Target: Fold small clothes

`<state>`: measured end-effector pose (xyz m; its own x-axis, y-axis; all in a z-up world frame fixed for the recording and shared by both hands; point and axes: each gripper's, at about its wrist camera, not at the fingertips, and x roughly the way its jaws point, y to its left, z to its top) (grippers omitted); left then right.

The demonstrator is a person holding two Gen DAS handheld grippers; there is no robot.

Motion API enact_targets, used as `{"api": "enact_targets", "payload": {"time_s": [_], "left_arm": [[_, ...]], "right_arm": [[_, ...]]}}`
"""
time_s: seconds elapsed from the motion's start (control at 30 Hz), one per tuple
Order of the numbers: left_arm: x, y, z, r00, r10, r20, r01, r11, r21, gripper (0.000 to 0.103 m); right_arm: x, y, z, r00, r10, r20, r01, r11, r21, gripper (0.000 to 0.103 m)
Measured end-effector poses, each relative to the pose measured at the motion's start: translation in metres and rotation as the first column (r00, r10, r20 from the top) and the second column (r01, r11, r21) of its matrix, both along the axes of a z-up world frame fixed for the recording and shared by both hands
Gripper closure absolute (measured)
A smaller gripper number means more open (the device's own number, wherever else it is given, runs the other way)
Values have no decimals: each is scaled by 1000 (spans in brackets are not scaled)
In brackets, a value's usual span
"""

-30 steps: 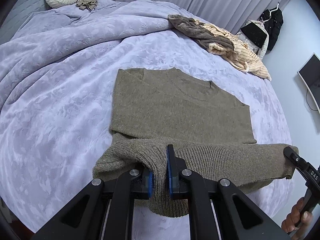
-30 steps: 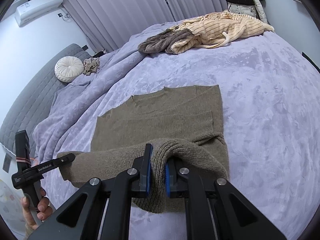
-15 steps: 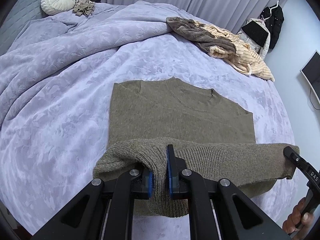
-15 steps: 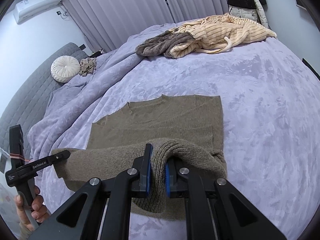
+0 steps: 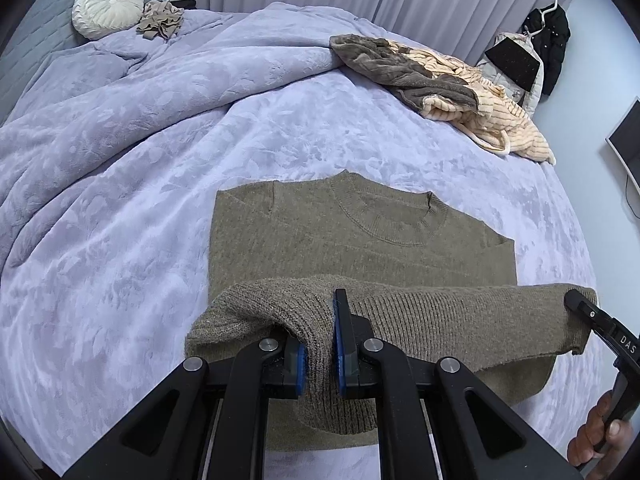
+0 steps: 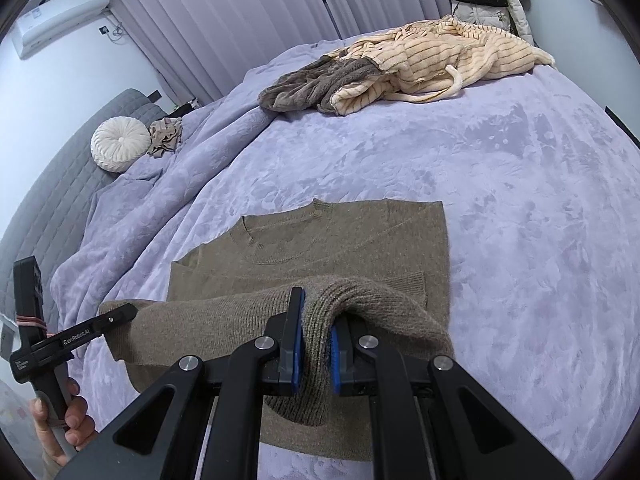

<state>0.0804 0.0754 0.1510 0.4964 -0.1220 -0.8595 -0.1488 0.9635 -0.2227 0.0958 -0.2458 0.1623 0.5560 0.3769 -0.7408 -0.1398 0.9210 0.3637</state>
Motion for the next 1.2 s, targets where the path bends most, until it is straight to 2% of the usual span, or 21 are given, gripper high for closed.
{"api": "enact_targets", "payload": {"time_s": [0.97,1.2], "left_arm": [[87,-12,-17,999,-30,-39,31,999,32,91],[102,-14,-30,998,-34,-61,37,999,38,91]], "right_arm": [[78,-1,-27,997,-43,-57,42,999,-17,91],[94,0,-37,996,-50,-76,47,998,-30,91]]}}
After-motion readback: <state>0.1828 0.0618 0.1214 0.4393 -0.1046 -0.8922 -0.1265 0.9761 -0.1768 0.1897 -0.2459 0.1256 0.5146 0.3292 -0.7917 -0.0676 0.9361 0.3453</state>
